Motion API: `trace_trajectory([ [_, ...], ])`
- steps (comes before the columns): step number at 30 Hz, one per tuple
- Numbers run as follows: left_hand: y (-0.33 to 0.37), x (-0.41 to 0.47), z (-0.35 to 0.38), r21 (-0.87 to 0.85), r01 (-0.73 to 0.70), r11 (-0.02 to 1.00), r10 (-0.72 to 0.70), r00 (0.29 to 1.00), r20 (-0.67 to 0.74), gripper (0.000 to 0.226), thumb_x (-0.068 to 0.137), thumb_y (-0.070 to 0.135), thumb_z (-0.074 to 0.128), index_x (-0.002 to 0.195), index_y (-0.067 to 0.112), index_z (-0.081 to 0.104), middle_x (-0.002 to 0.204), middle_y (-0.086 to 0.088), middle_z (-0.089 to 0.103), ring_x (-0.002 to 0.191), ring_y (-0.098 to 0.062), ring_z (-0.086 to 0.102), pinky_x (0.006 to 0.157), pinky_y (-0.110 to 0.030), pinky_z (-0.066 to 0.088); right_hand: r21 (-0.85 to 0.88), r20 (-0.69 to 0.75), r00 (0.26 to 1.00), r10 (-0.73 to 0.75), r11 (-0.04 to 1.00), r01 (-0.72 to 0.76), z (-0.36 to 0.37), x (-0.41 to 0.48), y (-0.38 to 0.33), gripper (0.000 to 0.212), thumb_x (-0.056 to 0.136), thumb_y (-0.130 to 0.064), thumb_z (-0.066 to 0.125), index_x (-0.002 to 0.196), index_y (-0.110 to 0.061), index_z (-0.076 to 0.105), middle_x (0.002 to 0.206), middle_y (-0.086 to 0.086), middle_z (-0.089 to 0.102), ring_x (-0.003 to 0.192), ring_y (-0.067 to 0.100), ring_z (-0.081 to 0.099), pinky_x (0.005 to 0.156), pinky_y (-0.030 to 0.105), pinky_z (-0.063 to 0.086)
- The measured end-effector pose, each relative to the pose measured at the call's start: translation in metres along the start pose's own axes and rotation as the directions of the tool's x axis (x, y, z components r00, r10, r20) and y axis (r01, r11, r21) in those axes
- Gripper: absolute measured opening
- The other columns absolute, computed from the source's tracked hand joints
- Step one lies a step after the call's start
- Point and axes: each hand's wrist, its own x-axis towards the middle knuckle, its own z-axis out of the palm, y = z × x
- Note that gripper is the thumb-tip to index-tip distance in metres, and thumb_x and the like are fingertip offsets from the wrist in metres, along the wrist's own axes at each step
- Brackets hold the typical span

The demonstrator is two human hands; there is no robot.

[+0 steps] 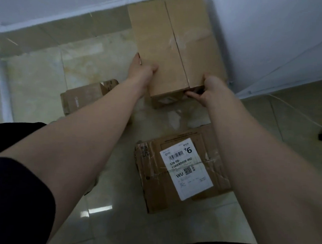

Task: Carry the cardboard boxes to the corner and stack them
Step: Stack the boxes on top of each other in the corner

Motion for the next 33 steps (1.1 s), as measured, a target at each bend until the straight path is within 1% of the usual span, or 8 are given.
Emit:
trace_trajectory([
  [14, 0.019, 0.027, 0.013, 0.024, -0.053, 0.998, 0.053, 0.998, 0.027, 0.048, 0.100, 0.012, 0.067, 0.146, 0.020, 0.054, 0.133, -0.001, 0.070, 0.108, -0.019, 0.069, 0.083, -0.032, 0.061, 0.049, 0.069, 0.997, 0.015, 0.999, -0.018, 0.006, 0.024, -0.027, 0.032, 0.115, -0.014, 0.040, 0.137, -0.002, 0.060, 0.148, 0.021, 0.062, 0.129, 0.040, 0.059, 0.093, 0.064, 0.050],
  [17, 0.019, 0.003, 0.010, 0.232, 0.028, 0.972, -0.041, 0.998, 0.050, 0.045, 0.098, 0.034, 0.070, 0.139, 0.019, 0.057, 0.131, -0.002, 0.068, 0.109, -0.023, 0.068, 0.076, -0.032, 0.055, -0.194, 0.143, 0.989, 0.044, 0.981, -0.015, -0.028, 0.024, -0.017, 0.035, 0.109, -0.035, 0.055, 0.131, -0.008, 0.058, 0.141, 0.020, 0.060, 0.115, 0.038, 0.063, 0.085, 0.054, 0.059],
  [19, 0.016, -0.024, 0.006, 0.424, 0.094, 0.901, -0.159, 0.980, 0.119, 0.049, 0.097, 0.052, 0.066, 0.131, 0.018, 0.059, 0.130, -0.007, 0.065, 0.110, -0.029, 0.067, 0.084, -0.038, 0.056, -0.478, 0.095, 0.996, -0.004, 0.877, 0.049, -0.061, 0.025, -0.008, 0.057, 0.102, -0.046, 0.064, 0.147, -0.011, 0.054, 0.134, 0.016, 0.064, 0.103, 0.032, 0.067, 0.073, 0.043, 0.059],
  [22, -0.001, -0.072, -0.001, 0.648, 0.166, 0.743, -0.388, 0.897, 0.214, 0.080, 0.096, 0.070, 0.055, 0.154, 0.015, 0.047, 0.141, -0.016, 0.056, 0.122, -0.036, 0.062, 0.098, -0.045, 0.055, -0.696, -0.026, 0.981, -0.194, 0.708, 0.122, -0.112, 0.020, 0.002, 0.055, 0.096, -0.046, 0.072, 0.134, -0.007, 0.065, 0.116, 0.008, 0.071, 0.082, 0.019, 0.064, 0.067, 0.029, 0.050],
  [24, -0.013, -0.102, -0.006, 0.746, 0.223, 0.627, -0.526, 0.828, 0.195, 0.101, 0.088, 0.084, 0.052, 0.161, 0.016, 0.039, 0.149, -0.020, 0.053, 0.127, -0.042, 0.059, 0.098, -0.051, 0.054, -0.765, -0.053, 0.978, -0.203, 0.638, 0.091, -0.136, 0.008, 0.006, 0.060, 0.093, -0.050, 0.074, 0.137, -0.010, 0.065, 0.130, 0.007, 0.066, 0.101, 0.023, 0.064, 0.082, 0.031, 0.047],
  [26, -0.018, -0.127, -0.006, 0.804, 0.249, 0.539, -0.599, 0.785, 0.158, 0.104, 0.087, 0.088, 0.047, 0.164, 0.021, 0.035, 0.160, -0.021, 0.044, 0.137, -0.046, 0.051, 0.103, -0.057, 0.048, -0.824, -0.080, 0.990, -0.120, 0.566, 0.002, -0.149, -0.012, 0.008, 0.073, 0.091, -0.059, 0.073, 0.145, -0.012, 0.061, 0.139, 0.010, 0.061, 0.123, 0.034, 0.058, 0.095, 0.039, 0.044],
  [28, -0.020, -0.148, -0.004, 0.821, 0.262, 0.507, -0.625, 0.768, 0.140, 0.094, 0.098, 0.078, 0.040, 0.168, 0.018, 0.023, 0.172, -0.021, 0.026, 0.152, -0.046, 0.034, 0.117, -0.056, 0.037, -0.868, -0.082, 0.994, 0.069, 0.485, -0.105, -0.154, -0.039, 0.009, 0.075, 0.088, -0.073, 0.067, 0.136, -0.016, 0.061, 0.125, 0.011, 0.063, 0.117, 0.040, 0.059, 0.097, 0.048, 0.045],
  [33, -0.024, -0.160, -0.009, 0.825, 0.384, 0.415, -0.717, 0.696, 0.037, 0.116, 0.080, 0.086, 0.061, 0.165, 0.016, 0.026, 0.149, -0.028, 0.048, 0.131, -0.049, 0.058, 0.109, -0.057, 0.050, -0.885, -0.011, 0.980, 0.198, 0.454, -0.101, -0.147, -0.078, 0.012, 0.039, 0.102, -0.059, 0.058, 0.092, -0.021, 0.059, 0.084, 0.004, 0.061, 0.070, 0.023, 0.056, 0.058, 0.032, 0.038],
])
